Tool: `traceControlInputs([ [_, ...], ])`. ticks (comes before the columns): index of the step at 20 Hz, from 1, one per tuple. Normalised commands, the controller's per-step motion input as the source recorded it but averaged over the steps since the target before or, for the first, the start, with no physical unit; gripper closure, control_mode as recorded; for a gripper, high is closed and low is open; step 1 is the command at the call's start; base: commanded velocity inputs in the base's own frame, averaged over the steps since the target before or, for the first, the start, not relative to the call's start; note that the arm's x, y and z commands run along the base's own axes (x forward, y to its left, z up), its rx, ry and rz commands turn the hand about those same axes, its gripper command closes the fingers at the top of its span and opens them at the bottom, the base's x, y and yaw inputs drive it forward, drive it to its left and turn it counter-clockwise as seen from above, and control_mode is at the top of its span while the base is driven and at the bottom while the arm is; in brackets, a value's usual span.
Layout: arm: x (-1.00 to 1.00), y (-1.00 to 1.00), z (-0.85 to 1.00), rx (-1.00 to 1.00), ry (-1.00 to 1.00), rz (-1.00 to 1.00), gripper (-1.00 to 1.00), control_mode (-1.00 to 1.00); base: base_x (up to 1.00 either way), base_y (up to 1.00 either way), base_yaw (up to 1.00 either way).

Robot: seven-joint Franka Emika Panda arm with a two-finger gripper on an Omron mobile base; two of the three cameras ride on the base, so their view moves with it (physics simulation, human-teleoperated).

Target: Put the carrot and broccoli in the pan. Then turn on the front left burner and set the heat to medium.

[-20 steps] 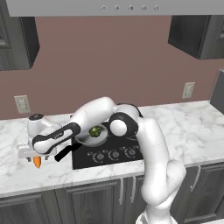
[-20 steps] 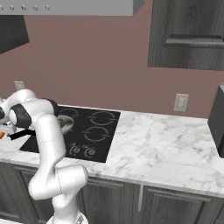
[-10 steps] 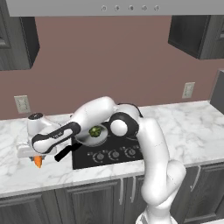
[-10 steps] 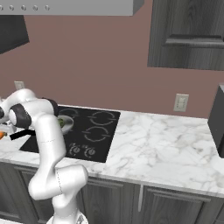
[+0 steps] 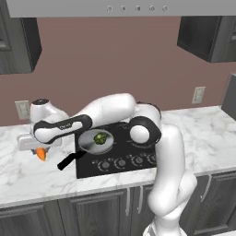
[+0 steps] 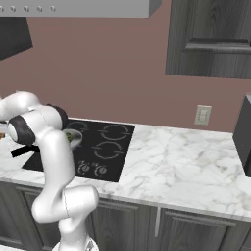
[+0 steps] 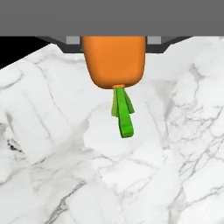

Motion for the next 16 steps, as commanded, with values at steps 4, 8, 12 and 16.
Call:
traceControlInputs([
  [4, 0.02, -0.89, 0.38, 0.09, 0.0, 0.07, 1.0, -1.0, 0.0, 0.0, 0.0],
  [8, 0.06, -1.0, 0.35, 0.11, 0.0, 0.05, 1.0, -1.0, 0.0, 0.0, 0.0],
  [12, 0.0, -1.0, 0.39, 0.14, 0.0, 0.01, 1.0, -1.0, 0.0, 0.0, 0.0],
  [16, 0.26, -1.0, 0.08, 0.09, 0.03, 0.0, 1.0, -1.0, 0.0, 0.0, 0.0],
])
